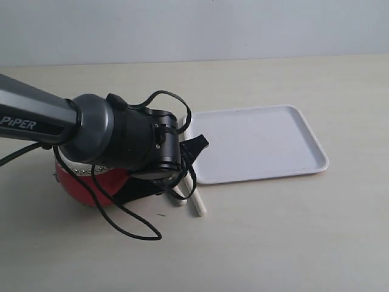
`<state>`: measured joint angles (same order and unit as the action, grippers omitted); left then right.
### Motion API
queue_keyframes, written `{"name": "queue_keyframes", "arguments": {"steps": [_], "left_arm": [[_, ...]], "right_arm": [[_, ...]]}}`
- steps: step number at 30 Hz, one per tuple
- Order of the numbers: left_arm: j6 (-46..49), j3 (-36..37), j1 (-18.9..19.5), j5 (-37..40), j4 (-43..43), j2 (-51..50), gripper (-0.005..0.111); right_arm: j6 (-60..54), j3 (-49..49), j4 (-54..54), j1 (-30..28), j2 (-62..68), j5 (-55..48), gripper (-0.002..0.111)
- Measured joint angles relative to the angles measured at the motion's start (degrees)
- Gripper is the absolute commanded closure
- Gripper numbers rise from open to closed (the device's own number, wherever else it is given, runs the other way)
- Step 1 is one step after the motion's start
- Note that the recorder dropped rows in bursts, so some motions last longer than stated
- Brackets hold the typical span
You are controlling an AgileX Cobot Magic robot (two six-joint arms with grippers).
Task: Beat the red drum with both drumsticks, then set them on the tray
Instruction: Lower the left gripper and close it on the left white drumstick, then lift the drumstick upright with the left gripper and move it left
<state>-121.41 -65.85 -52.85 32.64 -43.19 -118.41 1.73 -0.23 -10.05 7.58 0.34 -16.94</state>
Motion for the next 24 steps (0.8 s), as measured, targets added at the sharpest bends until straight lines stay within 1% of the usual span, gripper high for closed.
{"name": "queue_keyframes", "arguments": {"steps": [8, 14, 19, 24], "left_arm": [[0.1, -0.1, 0.0, 0.4, -0.1, 0.0, 0.106], [0.9, -0.1, -0.1, 0.3, -4.0, -0.1, 0.106], [1.0, -1.4, -1.6, 2.0, -6.6, -0.1, 0.106], [2.2, -3.2, -3.8, 6.6, -7.7, 0.5, 0.106]], "right_arm": [[0.0, 0.0, 0.0, 0.0, 0.0, 0.0, 0.108], [0.0, 0.0, 0.0, 0.0, 0.0, 0.0, 0.108], [0.0, 0.0, 0.0, 0.0, 0.0, 0.0, 0.108], [0.0, 0.0, 0.0, 0.0, 0.0, 0.0, 0.108]]}}
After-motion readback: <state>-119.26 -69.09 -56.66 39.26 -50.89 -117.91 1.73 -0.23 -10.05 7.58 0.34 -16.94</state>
